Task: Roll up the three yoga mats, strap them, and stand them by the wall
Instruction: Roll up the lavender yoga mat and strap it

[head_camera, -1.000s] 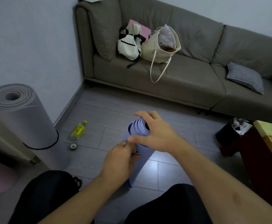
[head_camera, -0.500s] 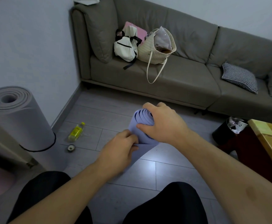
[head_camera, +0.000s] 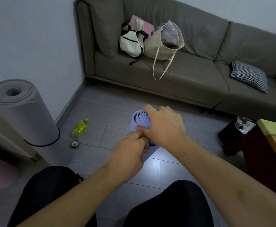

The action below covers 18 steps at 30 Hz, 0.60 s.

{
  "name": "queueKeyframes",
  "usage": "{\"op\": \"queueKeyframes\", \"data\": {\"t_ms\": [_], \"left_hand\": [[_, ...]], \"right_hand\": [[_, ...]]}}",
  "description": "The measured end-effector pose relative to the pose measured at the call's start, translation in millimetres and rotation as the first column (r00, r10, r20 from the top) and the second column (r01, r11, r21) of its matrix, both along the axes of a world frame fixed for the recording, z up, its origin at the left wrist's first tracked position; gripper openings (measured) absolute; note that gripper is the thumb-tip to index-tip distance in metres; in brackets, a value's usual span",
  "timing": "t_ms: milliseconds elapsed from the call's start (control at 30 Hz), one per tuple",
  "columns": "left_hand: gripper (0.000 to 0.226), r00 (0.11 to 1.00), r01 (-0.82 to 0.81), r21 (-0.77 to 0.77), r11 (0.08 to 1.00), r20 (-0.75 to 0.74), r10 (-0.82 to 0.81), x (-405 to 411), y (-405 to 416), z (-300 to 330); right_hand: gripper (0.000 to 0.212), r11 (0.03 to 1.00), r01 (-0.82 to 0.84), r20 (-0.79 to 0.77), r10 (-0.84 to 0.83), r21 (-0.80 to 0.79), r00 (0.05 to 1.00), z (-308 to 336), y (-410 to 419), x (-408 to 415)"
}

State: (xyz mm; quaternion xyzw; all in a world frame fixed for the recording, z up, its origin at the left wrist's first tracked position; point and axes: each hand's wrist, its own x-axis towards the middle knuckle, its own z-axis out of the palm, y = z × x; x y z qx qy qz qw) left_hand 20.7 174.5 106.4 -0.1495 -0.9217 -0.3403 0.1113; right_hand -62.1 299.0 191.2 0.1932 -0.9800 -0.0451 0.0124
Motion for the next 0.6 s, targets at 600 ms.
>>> {"op": "queueKeyframes", "data": {"t_ms": [600], "left_hand": [[0.010,0.981,-0.129,0.134,0.983,0.164,0.106,-12,-9,-23]], "right_hand": [[0.064,0.983,0.000,0.044,0.008,-0.183,0.999,-37,9,-6]]}}
